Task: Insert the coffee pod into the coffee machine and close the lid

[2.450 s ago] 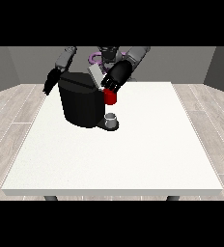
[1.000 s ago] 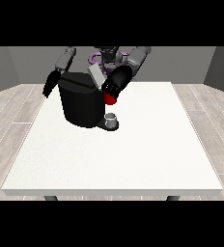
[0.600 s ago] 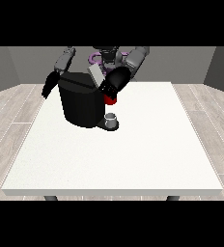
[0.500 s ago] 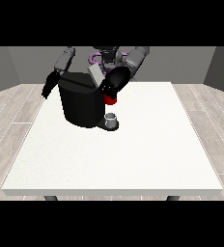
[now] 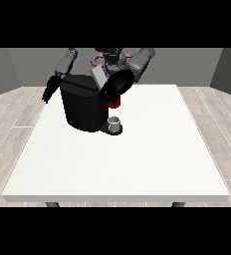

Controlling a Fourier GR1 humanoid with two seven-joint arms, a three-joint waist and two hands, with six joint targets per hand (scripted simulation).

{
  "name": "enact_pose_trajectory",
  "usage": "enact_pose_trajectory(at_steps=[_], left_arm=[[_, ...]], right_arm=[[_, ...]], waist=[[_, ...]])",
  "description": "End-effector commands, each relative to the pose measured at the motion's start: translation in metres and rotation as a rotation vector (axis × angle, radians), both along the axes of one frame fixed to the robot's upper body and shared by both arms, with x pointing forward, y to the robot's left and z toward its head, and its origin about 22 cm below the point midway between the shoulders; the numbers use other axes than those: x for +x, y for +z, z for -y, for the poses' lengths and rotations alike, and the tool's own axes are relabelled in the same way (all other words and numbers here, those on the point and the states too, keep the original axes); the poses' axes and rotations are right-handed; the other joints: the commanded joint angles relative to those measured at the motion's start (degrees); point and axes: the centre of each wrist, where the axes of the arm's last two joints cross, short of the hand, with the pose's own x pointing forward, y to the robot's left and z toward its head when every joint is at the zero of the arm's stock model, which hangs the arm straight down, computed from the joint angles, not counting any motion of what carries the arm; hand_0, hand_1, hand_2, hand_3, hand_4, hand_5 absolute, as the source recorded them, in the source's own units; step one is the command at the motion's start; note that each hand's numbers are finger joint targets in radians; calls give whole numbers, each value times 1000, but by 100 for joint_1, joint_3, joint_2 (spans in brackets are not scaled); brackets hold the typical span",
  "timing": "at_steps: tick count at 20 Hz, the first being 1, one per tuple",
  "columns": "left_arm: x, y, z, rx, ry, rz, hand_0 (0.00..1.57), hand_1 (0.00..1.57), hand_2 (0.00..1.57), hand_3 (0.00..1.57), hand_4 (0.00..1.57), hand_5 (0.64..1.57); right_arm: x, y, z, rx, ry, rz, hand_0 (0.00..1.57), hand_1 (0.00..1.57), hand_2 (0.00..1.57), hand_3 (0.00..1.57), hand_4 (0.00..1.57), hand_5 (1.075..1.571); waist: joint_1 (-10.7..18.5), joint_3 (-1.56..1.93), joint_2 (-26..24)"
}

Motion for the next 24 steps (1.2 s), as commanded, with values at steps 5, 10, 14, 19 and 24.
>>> enact_pose_trajectory(at_steps=[5, 10, 14, 19, 24], left_arm=[[1, -6, -11, 12, 69, -13, 0, 0, 565, 474, 0, 1571], [4, -13, 13, 25, 31, -50, 0, 0, 432, 326, 0, 1571], [6, -48, -7, -7, 58, -125, 0, 0, 221, 146, 0, 1571], [3, -112, -4, -49, 24, -301, 0, 0, 0, 0, 0, 1571], [-2, -163, 27, -301, -70, -349, 0, 0, 130, 0, 0, 1571]], right_arm=[[-8, -20, -10, 19, -6, -21, 0, 0, 0, 0, 83, 1571], [1, -15, 3, 22, -32, -49, 0, 0, 0, 0, 144, 1571], [-12, -33, 8, 40, -29, -113, 0, 0, 0, 0, 0, 1571], [-49, -94, 41, 60, -79, -255, 0, 0, 0, 0, 0, 1571], [-61, -111, 37, 71, -109, -269, 0, 0, 0, 0, 0, 1571]], waist=[[86, -32, -81], [254, -31, -315], [366, -34, -697], [811, -31, -1626], [1192, -36, -2074]])
